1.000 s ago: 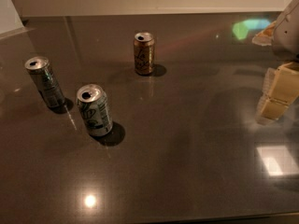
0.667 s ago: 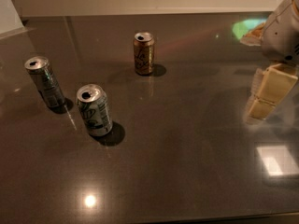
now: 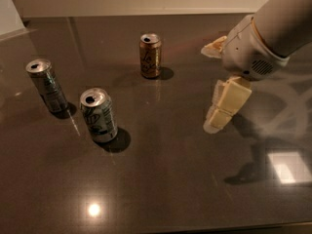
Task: Knock 7up can over
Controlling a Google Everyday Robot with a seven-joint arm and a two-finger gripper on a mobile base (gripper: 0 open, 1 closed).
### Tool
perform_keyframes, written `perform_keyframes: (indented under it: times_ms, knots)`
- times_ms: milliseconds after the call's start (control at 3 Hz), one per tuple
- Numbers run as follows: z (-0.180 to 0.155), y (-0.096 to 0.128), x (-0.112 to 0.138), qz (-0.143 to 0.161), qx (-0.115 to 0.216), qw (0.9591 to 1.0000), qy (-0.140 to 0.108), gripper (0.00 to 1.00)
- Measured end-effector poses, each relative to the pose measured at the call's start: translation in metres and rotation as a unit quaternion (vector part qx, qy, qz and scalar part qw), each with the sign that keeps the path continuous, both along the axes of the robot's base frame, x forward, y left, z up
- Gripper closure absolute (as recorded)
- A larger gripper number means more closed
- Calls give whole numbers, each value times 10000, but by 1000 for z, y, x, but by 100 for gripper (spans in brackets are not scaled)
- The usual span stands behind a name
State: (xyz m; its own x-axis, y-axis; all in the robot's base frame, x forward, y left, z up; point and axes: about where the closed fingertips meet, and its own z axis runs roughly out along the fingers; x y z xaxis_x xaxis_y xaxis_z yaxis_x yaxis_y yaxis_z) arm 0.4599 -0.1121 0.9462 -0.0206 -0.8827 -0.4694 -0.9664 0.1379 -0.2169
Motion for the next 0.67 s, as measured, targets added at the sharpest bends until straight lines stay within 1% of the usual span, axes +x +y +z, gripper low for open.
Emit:
perform_keyframes:
  times_ms: [333,667]
  knots:
    - [-21,43,12,273,517,9982,134,0]
    - [-38,82,19,511,962,9935,340,0]
